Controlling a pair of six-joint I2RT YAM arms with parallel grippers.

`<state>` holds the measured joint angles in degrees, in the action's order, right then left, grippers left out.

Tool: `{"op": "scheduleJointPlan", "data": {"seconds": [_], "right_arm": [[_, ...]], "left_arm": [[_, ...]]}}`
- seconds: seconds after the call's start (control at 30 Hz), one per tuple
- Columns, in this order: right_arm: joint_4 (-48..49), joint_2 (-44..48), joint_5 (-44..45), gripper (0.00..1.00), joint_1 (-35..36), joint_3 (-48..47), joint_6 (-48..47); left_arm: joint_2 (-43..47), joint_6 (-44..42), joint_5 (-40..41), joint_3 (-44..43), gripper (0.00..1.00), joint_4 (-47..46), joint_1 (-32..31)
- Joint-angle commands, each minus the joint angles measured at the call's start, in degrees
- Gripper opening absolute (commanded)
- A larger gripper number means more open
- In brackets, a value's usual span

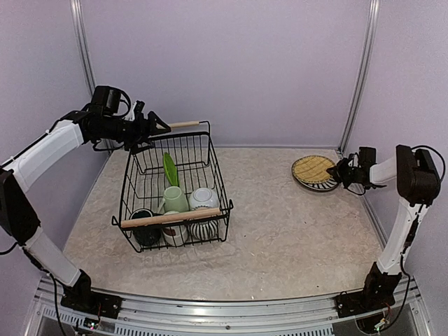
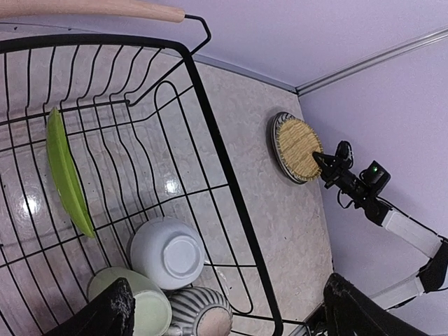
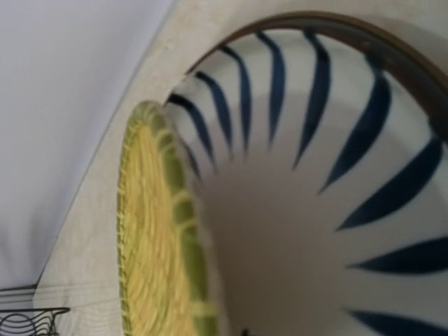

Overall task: Unload the mixed dishes from the dish rack
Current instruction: Place the plate in the corner of the board.

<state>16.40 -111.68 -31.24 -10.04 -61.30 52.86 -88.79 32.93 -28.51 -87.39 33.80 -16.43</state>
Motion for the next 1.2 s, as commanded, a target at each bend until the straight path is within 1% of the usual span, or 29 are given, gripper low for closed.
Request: {"op": "scheduleJointPlan", "data": {"seconds": [0.0, 0.17, 0.23, 0.37, 0.43, 0.5, 0.63, 0.73, 0.87, 1.0, 1.07, 1.17], "right_arm": [[0.8, -2.2, -0.2, 0.06, -1.2, -2.9, -1.3], [-1.1, -3.7, 0.2, 0.17, -1.8, -3.9, -3.0], [-1.9, -3.7, 0.2, 0.26, -1.9, -4.0, -4.0], [-3.3, -2.7, -0.3, 0.47, -2.0, -4.0, -6.0], [-4.9, -1.6, 0.0, 0.56, -2.0, -4.0, -7.8], [-7.6, 0.2, 1.1, 0.61, -1.9, -3.9, -10.1], [-14.7, 5.4, 4.7, 0.72, -1.9, -2.6, -16.2], [-19.1, 10.5, 8.0, 0.79, -1.7, 0.0, -20.8], [-22.7, 18.3, 12.0, 0.89, 1.0, 5.1, -26.3], [-21.7, 27.4, 14.7, 0.96, 7.7, 12.4, -30.0], [-19.4, 32.0, 15.1, 0.99, 12.0, 16.6, -30.0], [-16.6, 38.8, 14.8, 1.0, 16.2, 23.2, -28.1]], "left_arm": [[0.9, 1.2, -1.9, 1.9, 0.89, -1.5, 0.5], [1.6, 1.9, -2.7, 2.5, 0.9, -2.4, 0.3], [1.5, 2.0, -2.6, 2.5, 0.91, -2.4, 0.3], [0.9, 2.4, -2.6, 2.0, 0.91, -2.5, 0.3], [0.5, 2.4, -2.4, 1.7, 0.91, -2.4, 0.3], [0.1, 2.1, -1.5, 1.3, 0.91, -1.7, 0.3], [-0.9, 0.8, 0.6, 0.7, 0.92, 0.2, 0.4], [-2.0, -0.1, 2.4, 0.4, 0.92, 1.7, 0.4], [-3.3, -0.7, 4.3, 0.2, 0.92, 2.5, 0.5], [-5.8, -0.9, 5.8, -1.6, 0.92, 3.3, 0.7], [-7.5, -1.1, 6.5, -2.7, 0.92, 3.5, 0.7], [-10.0, -1.7, 8.4, -4.4, 0.92, 4.4, 0.9]]}}
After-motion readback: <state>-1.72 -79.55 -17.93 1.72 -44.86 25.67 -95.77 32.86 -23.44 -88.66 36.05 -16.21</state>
